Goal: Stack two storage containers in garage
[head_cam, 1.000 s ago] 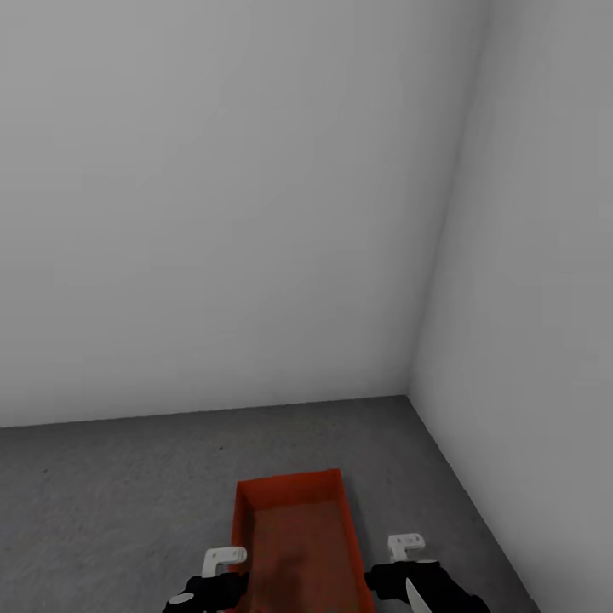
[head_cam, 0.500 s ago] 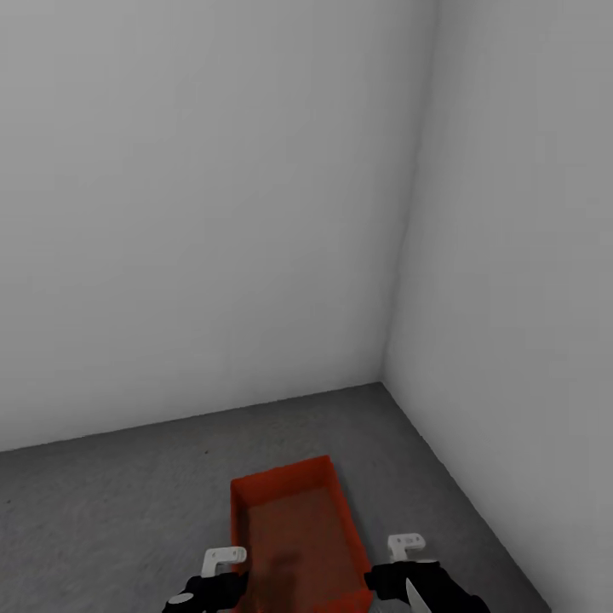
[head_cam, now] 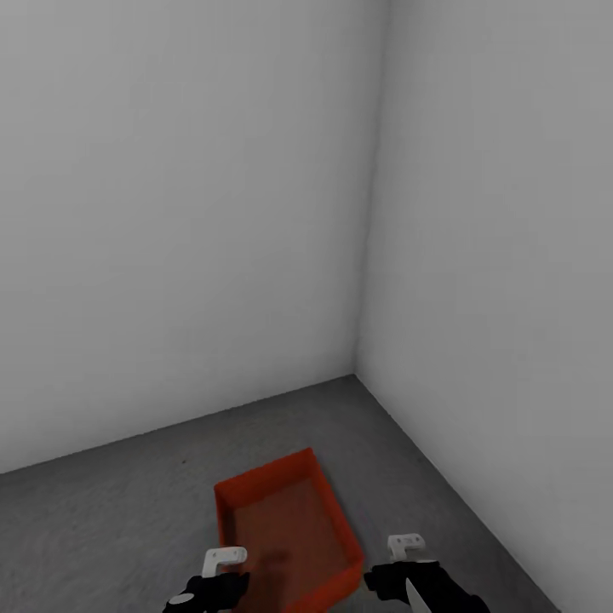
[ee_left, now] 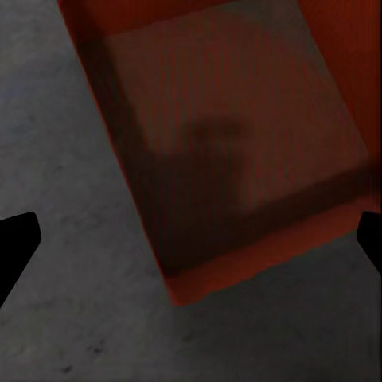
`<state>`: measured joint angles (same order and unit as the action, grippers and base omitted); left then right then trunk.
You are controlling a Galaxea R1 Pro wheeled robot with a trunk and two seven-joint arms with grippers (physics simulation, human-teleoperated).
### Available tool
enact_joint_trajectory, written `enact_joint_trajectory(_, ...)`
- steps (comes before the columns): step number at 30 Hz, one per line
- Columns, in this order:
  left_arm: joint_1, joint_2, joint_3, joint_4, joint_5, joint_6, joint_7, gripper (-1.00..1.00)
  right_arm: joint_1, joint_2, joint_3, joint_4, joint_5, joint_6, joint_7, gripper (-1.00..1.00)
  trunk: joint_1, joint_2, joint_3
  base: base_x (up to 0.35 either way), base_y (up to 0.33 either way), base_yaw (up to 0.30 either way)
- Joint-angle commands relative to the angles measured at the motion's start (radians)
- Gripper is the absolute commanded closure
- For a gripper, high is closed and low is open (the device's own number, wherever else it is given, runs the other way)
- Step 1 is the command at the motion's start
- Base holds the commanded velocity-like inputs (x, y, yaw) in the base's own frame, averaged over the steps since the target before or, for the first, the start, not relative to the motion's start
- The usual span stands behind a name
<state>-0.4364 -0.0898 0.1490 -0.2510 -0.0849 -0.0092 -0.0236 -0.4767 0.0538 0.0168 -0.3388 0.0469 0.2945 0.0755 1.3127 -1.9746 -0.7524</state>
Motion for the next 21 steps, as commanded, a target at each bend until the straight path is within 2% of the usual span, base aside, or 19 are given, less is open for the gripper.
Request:
enact_joint_trajectory(1,0.0,-0.001,0.008,-0.001,-0.009,-0.001,-0.002,-1.0,0.0,0.0,0.002,-0.002,0.005,0.006,0.003,-1.0,0.0,0.0,-0.001,-0.011,0.023,-0.287)
enact_joint_trajectory(21,0.0,-0.002,0.008,-0.001,-0.011,0.0,-0.002,-1.0,0.0,0.0,0.002,-0.002,0.005,0.009,0.003,-1.0,0.0,0.0,-0.001,-0.002,0.004,-0.287)
